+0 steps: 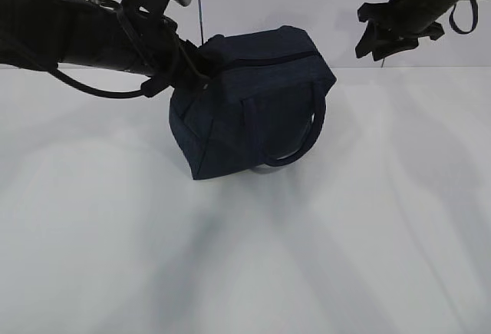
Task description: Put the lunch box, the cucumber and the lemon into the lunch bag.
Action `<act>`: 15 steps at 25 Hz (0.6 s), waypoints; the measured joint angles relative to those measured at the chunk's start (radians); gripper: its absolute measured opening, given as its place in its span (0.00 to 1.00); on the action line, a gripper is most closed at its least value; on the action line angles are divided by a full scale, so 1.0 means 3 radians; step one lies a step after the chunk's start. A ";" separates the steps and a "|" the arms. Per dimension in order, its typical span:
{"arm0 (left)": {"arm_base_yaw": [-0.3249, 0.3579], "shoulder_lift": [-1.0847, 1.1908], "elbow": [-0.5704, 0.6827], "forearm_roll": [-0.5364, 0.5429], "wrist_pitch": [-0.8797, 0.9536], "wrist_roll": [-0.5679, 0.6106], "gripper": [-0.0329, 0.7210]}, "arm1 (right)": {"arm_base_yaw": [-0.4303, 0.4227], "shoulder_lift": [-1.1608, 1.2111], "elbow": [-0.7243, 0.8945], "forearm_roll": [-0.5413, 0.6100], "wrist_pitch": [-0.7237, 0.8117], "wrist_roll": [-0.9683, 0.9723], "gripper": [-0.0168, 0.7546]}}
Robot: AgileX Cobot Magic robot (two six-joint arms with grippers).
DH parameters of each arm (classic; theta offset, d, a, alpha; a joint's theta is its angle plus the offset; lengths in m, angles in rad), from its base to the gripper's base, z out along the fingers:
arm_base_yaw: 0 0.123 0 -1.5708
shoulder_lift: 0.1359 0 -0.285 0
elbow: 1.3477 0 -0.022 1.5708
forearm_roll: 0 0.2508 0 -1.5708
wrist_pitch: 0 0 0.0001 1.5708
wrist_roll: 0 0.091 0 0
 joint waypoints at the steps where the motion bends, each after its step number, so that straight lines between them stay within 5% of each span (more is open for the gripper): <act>1: 0.0000 -0.0013 0.0000 0.0051 0.0000 0.0000 0.40 | 0.0000 -0.0107 0.0132 -0.0005 0.0000 0.0000 0.40; 10: 0.0059 -0.0410 0.0000 0.0519 0.0094 0.0000 0.40 | 0.0000 -0.1135 0.1052 -0.0105 0.0000 0.0000 0.40; 15: 0.0202 -0.0688 0.0000 0.1379 0.0404 0.0000 0.40 | 0.0000 -0.1753 0.1343 -0.0110 0.0000 0.0000 0.40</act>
